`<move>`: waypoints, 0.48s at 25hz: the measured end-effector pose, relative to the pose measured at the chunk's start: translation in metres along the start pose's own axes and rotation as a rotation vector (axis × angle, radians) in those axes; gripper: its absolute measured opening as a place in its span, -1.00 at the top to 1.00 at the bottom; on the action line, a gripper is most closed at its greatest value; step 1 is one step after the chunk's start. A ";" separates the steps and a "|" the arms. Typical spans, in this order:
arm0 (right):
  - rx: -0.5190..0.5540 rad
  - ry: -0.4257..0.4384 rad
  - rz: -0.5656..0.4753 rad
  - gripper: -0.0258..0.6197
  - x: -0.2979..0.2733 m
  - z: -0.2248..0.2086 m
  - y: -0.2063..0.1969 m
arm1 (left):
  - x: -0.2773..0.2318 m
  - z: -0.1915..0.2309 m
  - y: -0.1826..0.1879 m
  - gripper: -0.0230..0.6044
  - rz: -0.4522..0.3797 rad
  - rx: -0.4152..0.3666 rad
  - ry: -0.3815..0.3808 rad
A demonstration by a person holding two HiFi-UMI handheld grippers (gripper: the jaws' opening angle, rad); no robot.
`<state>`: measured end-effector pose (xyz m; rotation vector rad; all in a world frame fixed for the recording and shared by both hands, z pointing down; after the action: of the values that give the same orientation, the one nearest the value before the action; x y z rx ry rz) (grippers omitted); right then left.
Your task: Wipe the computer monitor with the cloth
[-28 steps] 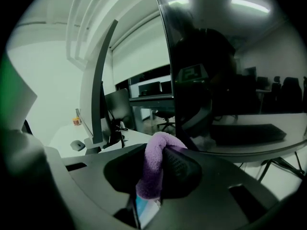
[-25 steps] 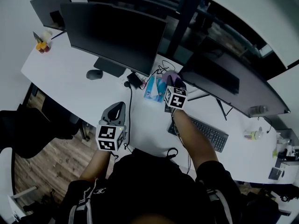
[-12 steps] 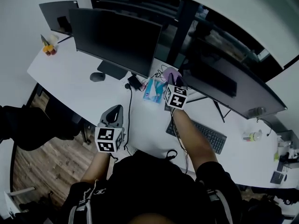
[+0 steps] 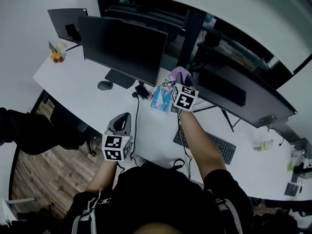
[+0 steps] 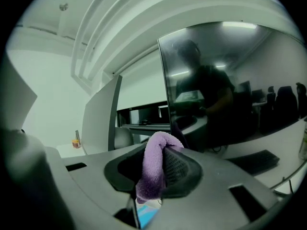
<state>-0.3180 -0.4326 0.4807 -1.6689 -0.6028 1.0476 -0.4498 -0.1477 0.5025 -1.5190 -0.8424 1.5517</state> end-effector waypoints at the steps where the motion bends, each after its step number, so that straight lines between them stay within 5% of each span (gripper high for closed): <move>1: -0.001 -0.003 -0.008 0.61 0.002 0.001 0.006 | 0.002 0.000 0.000 0.88 -0.001 0.000 0.004; 12: 0.009 0.011 -0.164 0.61 0.042 0.008 0.071 | 0.021 -0.009 -0.003 0.88 -0.022 -0.002 0.027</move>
<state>-0.3112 -0.4195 0.3990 -1.5872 -0.7140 0.9217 -0.4402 -0.1283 0.4943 -1.5245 -0.8426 1.5118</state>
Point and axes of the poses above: the fingertips, and each gripper's own axes: x backward along the fingers, z to its left, y out of its top, the point moved 2 cm from there along x, backward along the fingers, and after that the axes turned 10 degrees about z, right-handed, at the moved point
